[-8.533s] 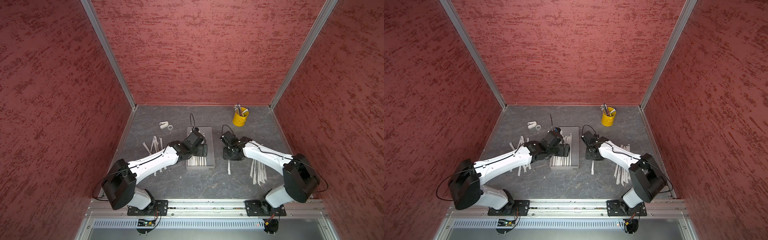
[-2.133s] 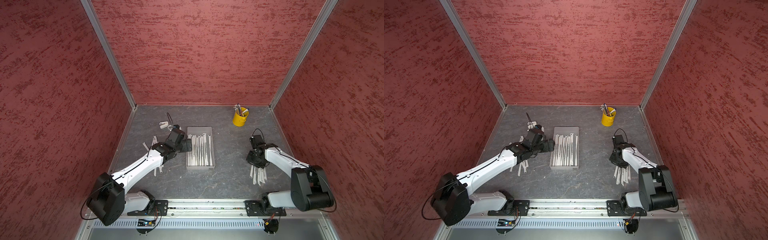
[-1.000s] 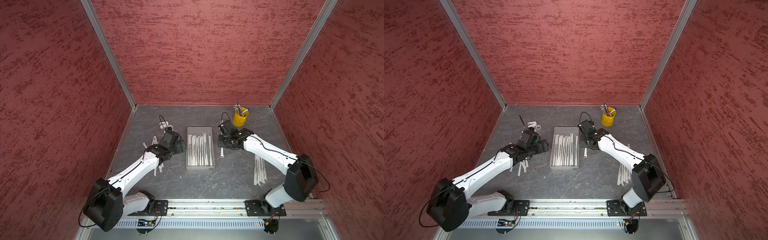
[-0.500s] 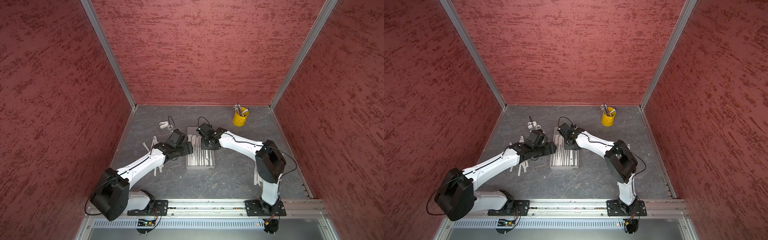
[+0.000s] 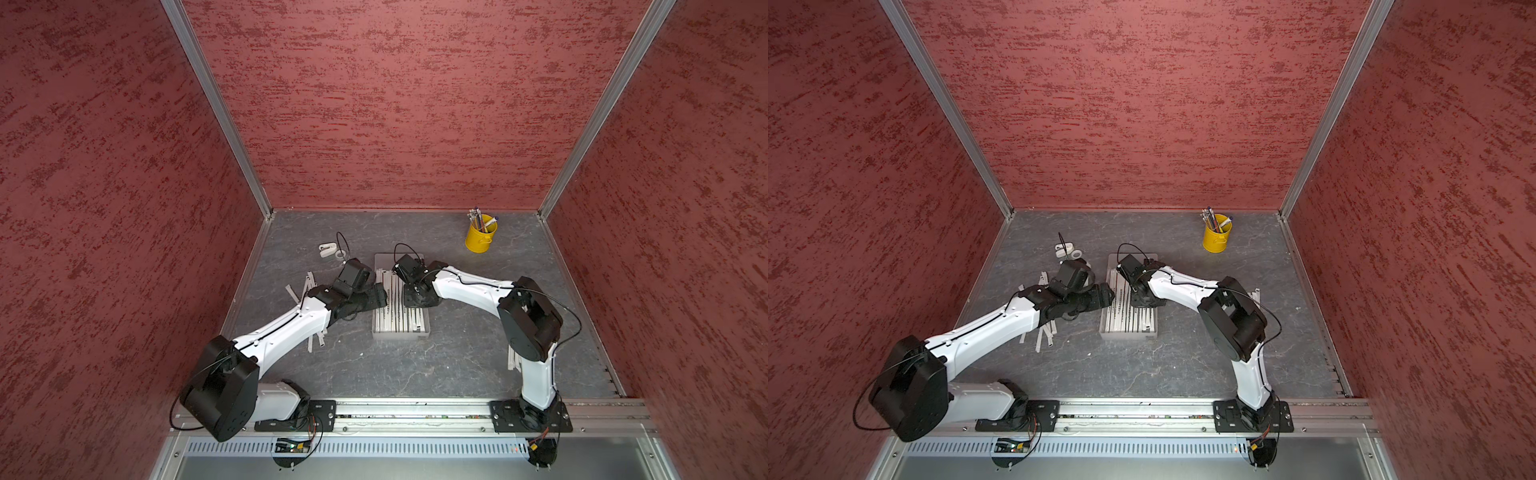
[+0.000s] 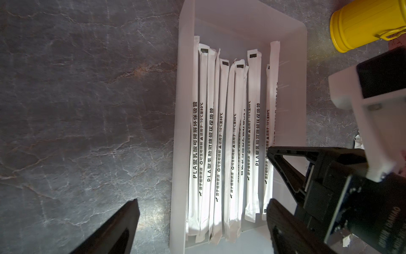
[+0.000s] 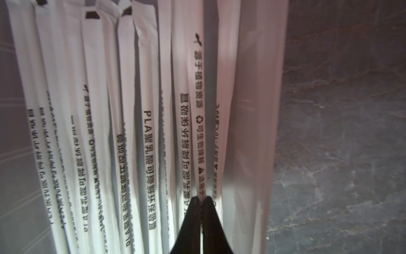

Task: Put the straws into the storage box
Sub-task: Place the straw in the storage box.

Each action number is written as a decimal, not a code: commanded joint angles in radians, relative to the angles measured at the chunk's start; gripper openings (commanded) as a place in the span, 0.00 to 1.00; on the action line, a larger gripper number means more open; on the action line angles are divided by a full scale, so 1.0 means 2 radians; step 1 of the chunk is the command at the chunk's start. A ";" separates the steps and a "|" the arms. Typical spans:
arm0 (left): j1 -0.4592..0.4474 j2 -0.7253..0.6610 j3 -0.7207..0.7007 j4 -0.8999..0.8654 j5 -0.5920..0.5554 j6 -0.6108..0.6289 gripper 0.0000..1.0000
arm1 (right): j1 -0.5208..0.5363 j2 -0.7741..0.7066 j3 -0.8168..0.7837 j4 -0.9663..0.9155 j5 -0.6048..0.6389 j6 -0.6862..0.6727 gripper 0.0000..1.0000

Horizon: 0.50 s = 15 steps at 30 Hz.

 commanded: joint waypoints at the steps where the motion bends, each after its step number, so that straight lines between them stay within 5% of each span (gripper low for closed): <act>1: -0.001 0.007 -0.004 0.009 -0.002 0.004 0.93 | -0.003 0.004 -0.007 0.005 0.003 0.005 0.09; 15: 0.000 -0.014 0.003 -0.005 -0.016 0.011 0.93 | -0.003 -0.076 -0.017 -0.018 -0.008 0.015 0.19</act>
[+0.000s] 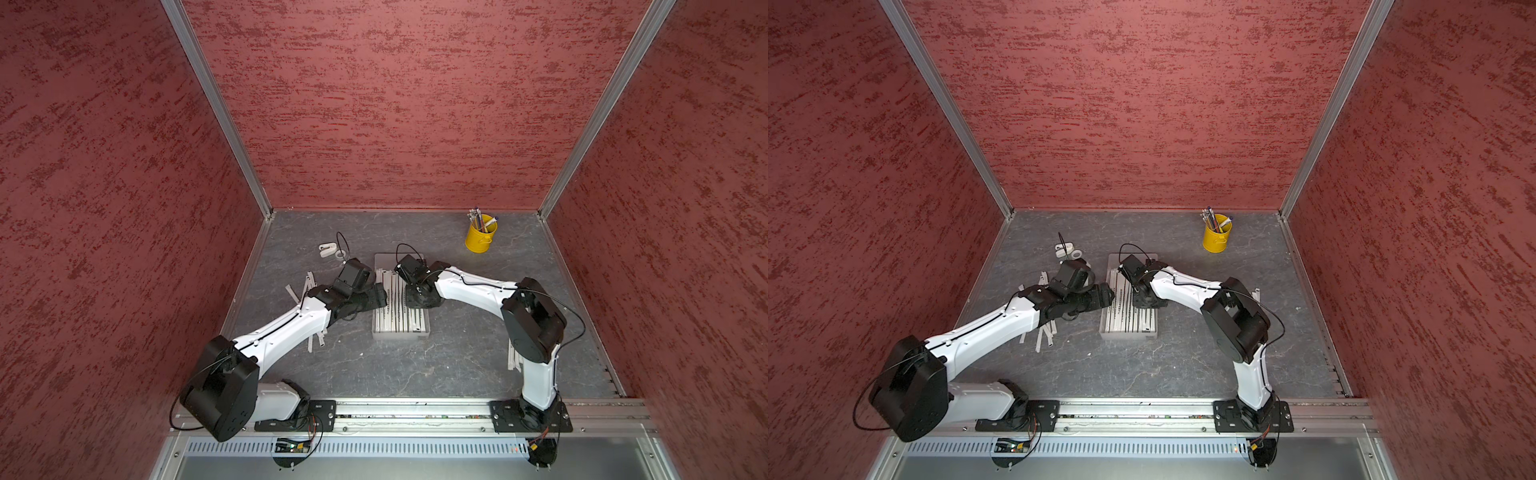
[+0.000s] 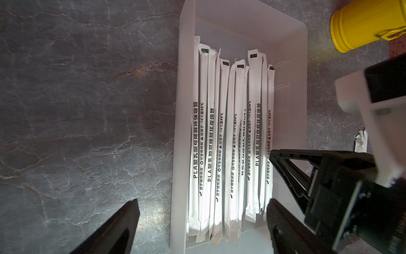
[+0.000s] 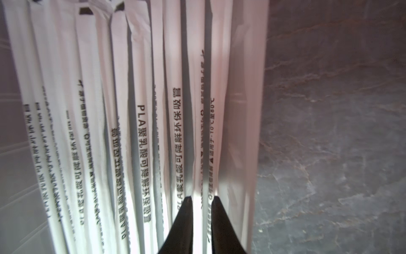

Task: Put the straws into the storage box
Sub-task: Place the straw in the storage box, then pick up the straw from the center of the board.

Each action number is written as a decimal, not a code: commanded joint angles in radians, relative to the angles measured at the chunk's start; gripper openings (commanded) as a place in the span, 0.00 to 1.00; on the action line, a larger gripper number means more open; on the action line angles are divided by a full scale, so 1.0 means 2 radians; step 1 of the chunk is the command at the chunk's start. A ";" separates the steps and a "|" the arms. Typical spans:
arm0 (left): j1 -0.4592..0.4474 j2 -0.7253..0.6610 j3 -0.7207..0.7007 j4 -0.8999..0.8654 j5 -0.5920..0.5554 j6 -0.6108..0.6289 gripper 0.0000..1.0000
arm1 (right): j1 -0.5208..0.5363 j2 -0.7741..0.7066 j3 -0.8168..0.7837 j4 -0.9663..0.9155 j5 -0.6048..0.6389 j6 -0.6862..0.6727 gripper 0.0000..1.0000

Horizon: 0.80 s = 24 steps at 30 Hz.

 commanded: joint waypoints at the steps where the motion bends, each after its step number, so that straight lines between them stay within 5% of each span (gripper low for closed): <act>1: 0.000 -0.017 0.008 -0.011 -0.019 0.013 0.93 | -0.002 -0.064 -0.009 -0.018 -0.007 0.013 0.19; 6: -0.020 -0.034 0.043 -0.045 -0.053 0.042 0.92 | -0.039 -0.165 -0.072 -0.034 -0.030 0.028 0.20; 13: -0.121 0.003 0.085 -0.005 -0.070 0.082 0.95 | -0.184 -0.296 -0.232 -0.054 -0.018 0.007 0.28; 19: -0.179 0.092 0.120 0.040 -0.031 0.067 0.95 | -0.291 -0.314 -0.308 -0.029 -0.004 -0.012 0.37; 24: -0.196 0.135 0.139 0.041 -0.016 0.069 0.95 | -0.332 -0.296 -0.339 0.016 -0.007 -0.015 0.38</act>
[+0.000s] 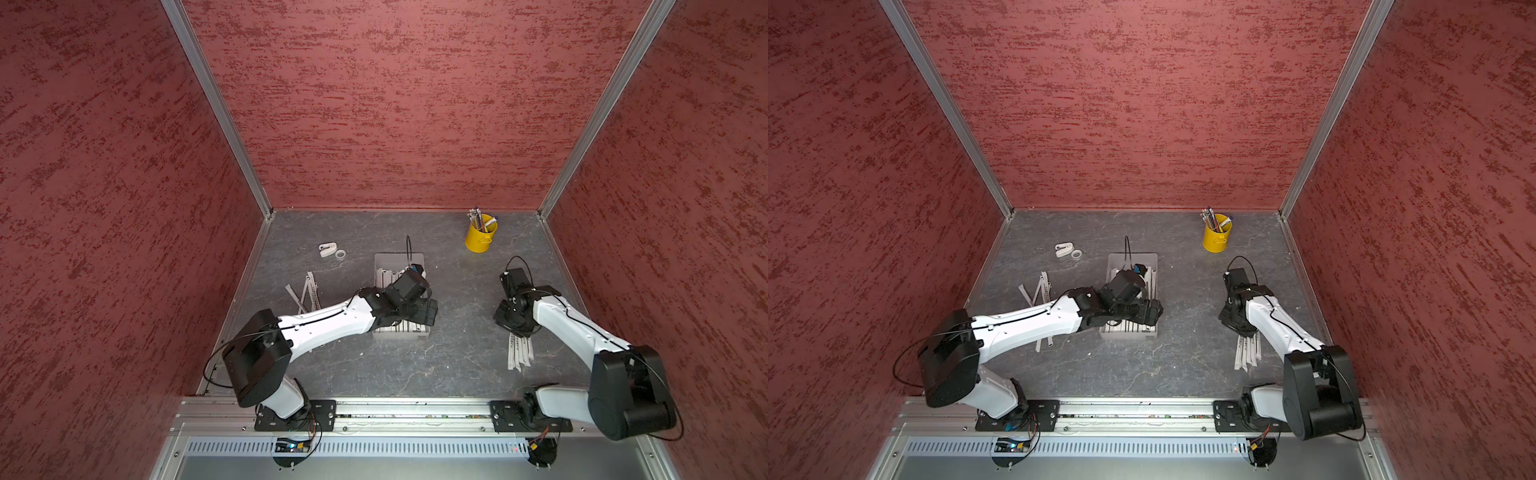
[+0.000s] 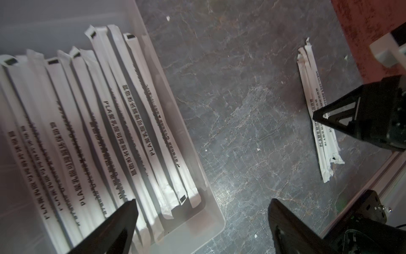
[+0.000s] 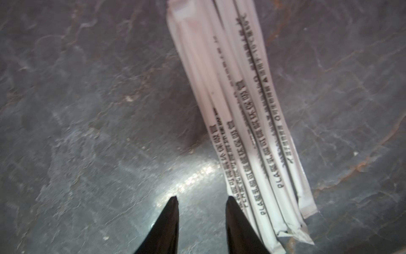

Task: Put the straws into the storage box
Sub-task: Pick up the straw from the center of the board.

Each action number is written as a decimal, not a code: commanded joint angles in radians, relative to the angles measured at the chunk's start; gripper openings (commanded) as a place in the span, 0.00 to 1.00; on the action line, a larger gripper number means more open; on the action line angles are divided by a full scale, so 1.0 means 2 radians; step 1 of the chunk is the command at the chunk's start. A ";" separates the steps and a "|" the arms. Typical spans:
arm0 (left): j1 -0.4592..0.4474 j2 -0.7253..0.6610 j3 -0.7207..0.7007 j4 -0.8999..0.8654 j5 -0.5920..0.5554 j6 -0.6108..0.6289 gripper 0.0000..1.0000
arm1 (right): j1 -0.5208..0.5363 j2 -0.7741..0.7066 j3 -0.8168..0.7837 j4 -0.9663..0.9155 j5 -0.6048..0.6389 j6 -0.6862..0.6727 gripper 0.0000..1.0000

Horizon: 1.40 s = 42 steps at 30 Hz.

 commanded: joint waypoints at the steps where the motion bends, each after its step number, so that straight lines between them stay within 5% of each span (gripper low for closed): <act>1: -0.003 0.007 0.016 0.014 0.014 0.003 0.95 | -0.013 0.017 -0.007 0.043 0.010 -0.010 0.38; 10: 0.006 0.003 0.004 0.012 0.006 0.008 0.95 | -0.008 0.056 -0.009 0.087 -0.011 -0.019 0.24; 16: 0.017 0.000 0.005 0.007 0.001 0.010 0.96 | 0.092 0.106 0.040 0.075 0.020 -0.008 0.13; 27: 0.070 -0.056 -0.045 -0.007 -0.003 0.005 0.96 | 0.121 0.142 0.064 0.073 0.027 -0.011 0.21; 33: 0.123 -0.095 -0.083 -0.005 0.008 -0.002 0.96 | 0.128 0.139 0.072 0.083 0.020 -0.019 0.11; 42: 0.195 -0.140 -0.102 -0.052 -0.008 -0.010 0.95 | 0.222 0.114 0.236 0.001 0.022 -0.038 0.06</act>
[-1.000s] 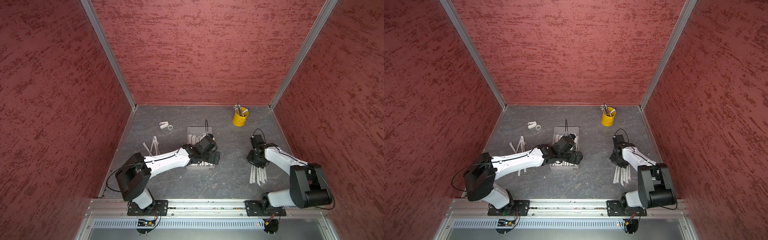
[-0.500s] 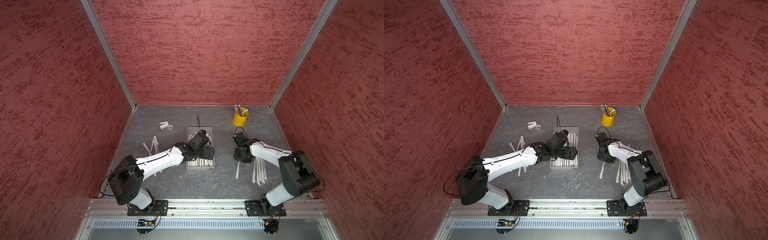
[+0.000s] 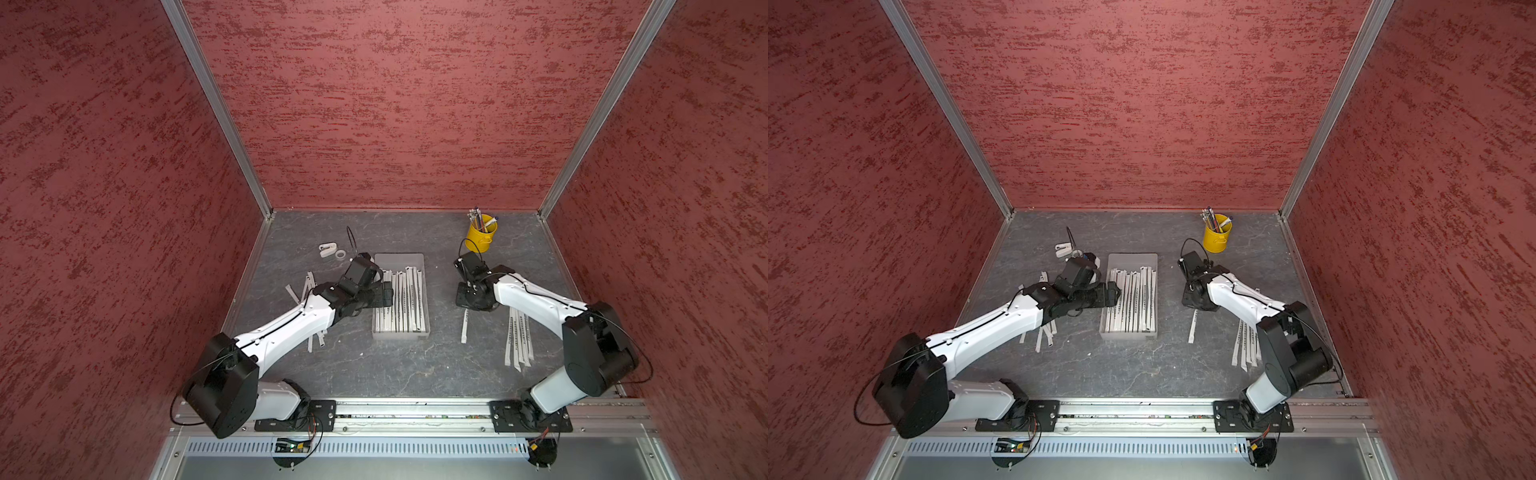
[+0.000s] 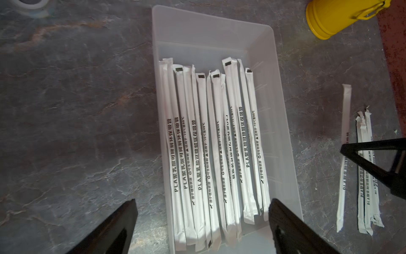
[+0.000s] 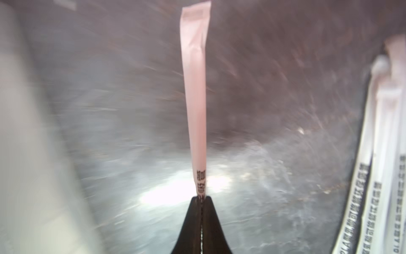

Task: Put the straws into the storage box
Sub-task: Pick up the straw from the center of the board, then place the straw in the storage box.

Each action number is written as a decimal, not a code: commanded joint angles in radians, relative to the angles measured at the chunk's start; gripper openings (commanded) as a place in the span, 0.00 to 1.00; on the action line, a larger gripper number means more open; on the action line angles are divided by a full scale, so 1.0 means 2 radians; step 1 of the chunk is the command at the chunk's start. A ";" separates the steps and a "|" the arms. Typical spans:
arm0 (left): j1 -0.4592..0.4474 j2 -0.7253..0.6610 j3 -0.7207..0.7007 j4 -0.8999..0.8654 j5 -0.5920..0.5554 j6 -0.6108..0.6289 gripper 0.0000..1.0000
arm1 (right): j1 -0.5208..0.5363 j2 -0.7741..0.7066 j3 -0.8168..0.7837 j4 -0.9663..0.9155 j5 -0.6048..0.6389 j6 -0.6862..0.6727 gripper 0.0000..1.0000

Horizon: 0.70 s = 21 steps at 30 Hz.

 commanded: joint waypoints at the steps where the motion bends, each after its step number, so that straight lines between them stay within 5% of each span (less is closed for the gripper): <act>1: 0.025 -0.014 -0.009 -0.025 -0.011 -0.010 0.95 | 0.050 -0.007 0.079 -0.038 0.004 -0.012 0.06; 9: 0.032 -0.011 -0.019 -0.013 0.013 -0.029 0.95 | 0.133 0.110 0.227 -0.065 0.031 -0.016 0.05; 21: 0.031 -0.014 -0.037 -0.004 0.018 -0.030 0.95 | 0.127 0.210 0.242 -0.049 0.052 -0.004 0.06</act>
